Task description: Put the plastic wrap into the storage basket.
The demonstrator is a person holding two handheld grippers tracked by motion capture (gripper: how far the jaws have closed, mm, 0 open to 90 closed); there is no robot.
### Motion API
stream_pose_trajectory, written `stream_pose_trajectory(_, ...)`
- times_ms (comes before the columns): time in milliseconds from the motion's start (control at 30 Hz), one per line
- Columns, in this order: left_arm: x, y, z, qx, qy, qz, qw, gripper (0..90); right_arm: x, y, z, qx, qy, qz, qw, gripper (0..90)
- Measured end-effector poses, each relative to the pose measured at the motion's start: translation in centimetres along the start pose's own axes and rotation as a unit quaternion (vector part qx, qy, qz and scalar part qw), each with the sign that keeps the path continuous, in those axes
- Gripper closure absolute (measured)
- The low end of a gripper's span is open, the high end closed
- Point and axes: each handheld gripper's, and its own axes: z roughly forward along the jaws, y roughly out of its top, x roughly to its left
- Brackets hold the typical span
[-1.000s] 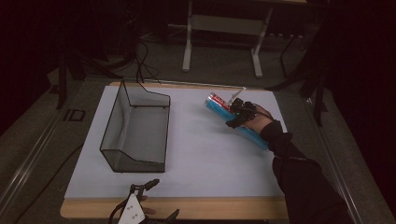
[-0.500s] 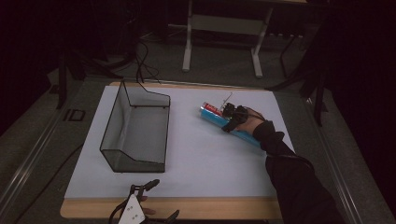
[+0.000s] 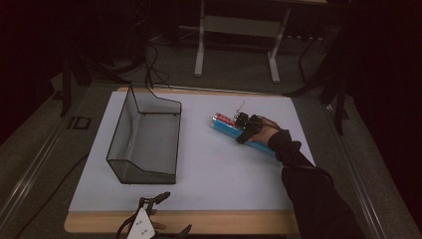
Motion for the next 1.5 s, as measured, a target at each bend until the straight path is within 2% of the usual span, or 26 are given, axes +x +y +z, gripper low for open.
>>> stream_pose_trajectory(333,0.0,0.0,0.0,0.000,0.000,0.002,1.0000,1.2,0.0,-0.1,-0.1,0.003,0.007,-0.001,1.0000,28.0)
stream_pose_trajectory(400,0.0,0.0,0.0,0.001,0.000,0.001,1.0000,1.2,-0.2,-0.1,-0.4,-0.002,0.017,0.008,0.9998,28.0)
stream_pose_trajectory(533,-0.1,0.0,0.1,0.001,0.001,0.002,1.0000,1.2,-0.1,-0.1,-1.1,-0.001,0.018,0.002,0.9998,26.4)
stream_pose_trajectory(600,-0.1,0.0,0.1,0.001,0.002,0.003,1.0000,1.2,-0.2,-0.2,-1.3,0.002,0.022,0.003,0.9998,22.3)
stream_pose_trajectory(1000,-0.1,0.0,0.1,0.002,0.000,0.004,1.0000,1.2,-0.9,-1.2,-3.1,-0.004,0.032,0.002,0.9995,23.6)
stream_pose_trajectory(1333,-0.1,0.0,0.1,0.003,0.000,0.003,1.0000,1.2,-1.0,-1.9,-1.3,0.014,0.048,-0.002,0.9987,26.0)
stream_pose_trajectory(1500,-0.1,0.0,0.1,0.004,-0.001,0.004,1.0000,1.2,-0.9,-1.8,-0.6,0.025,0.046,-0.005,0.9986,26.9)
